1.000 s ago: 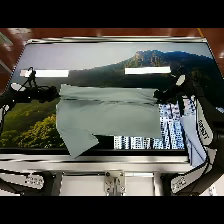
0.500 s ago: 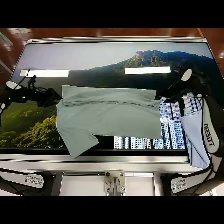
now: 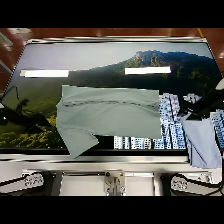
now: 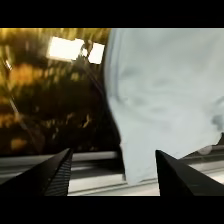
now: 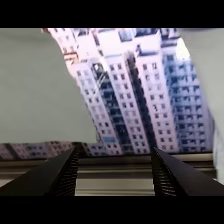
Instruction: Fold the shirts.
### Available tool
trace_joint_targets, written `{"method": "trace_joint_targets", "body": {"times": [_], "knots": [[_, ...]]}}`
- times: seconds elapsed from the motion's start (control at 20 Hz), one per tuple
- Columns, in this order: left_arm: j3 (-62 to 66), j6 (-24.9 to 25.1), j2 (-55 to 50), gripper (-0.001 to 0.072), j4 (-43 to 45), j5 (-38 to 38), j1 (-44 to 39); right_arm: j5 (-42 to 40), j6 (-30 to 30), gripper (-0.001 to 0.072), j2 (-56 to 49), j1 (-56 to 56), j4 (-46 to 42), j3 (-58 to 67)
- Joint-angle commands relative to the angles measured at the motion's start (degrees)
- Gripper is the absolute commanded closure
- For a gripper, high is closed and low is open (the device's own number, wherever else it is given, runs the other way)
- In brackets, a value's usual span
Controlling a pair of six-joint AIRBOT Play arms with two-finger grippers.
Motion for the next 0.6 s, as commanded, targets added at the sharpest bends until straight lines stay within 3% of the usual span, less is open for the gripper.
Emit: {"method": "trace_joint_targets", "body": {"times": [0.0,0.2,0.55], "knots": [[-14.9,5.8,3.4,0.0118,-7.5,3.9,2.7,0.2,-2.9,0.0156,3.1,-3.0,7.7,-8.5],[-19.5,5.9,3.3,0.0121,-9.9,11.9,1.0,-0.6,-3.0,0.0156,3.1,-2.6,12.2,-8.6],[-19.5,6.6,2.0,0.0137,-15.0,16.1,-5.1,-1.6,-2.4,0.0157,3.1,-2.6,12.5,-8.6]]}}
